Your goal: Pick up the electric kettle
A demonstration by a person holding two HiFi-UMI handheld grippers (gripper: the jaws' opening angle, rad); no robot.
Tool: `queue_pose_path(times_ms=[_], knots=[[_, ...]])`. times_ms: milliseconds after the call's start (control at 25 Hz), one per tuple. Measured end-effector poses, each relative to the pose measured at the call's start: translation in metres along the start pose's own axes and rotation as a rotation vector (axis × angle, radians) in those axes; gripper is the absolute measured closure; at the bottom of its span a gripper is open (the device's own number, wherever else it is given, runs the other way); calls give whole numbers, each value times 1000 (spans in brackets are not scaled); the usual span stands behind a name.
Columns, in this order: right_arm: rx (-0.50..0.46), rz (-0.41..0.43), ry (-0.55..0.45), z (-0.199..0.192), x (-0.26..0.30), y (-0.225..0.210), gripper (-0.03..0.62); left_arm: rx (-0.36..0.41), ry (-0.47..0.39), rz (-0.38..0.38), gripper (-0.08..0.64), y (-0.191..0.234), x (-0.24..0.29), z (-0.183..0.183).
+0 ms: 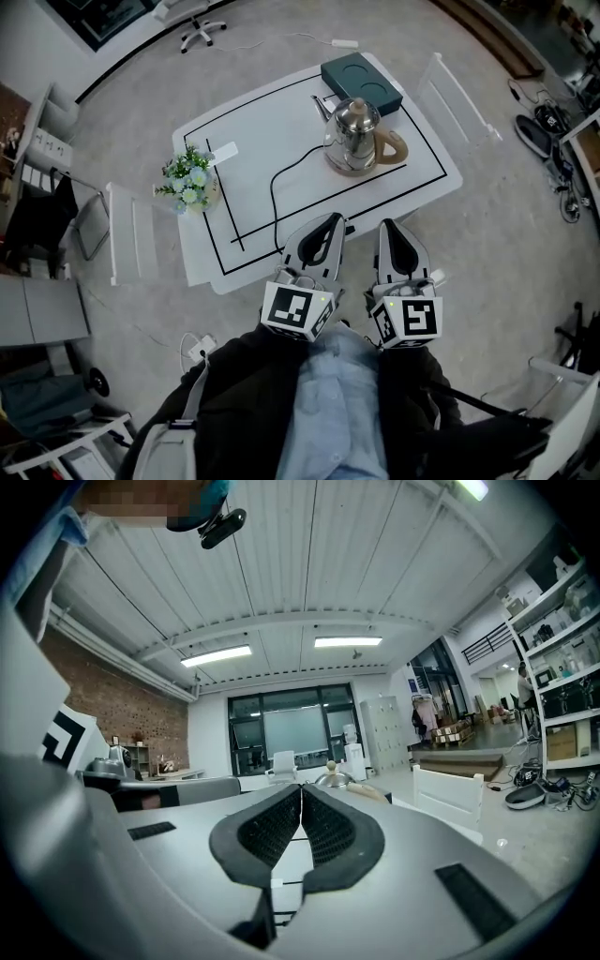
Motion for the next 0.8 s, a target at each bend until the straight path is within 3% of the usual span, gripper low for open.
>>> queue_pose_path(times_ms=[440, 800], knots=[[-47, -72, -37, 37, 64, -22, 574, -1, -53, -36, 551, 52, 53, 36], [-65, -126, -29, 50, 111, -24, 574, -28, -65, -54, 551, 94, 85, 46]])
Point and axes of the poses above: the fingertips, and each gripper's own axes: x forward along the fingers, y to its left, z out of its top, the point moved 1 cm from there along -x, backward along the fingers, and after that the axes turned 7 degrees about y, right-handed, at the moved point
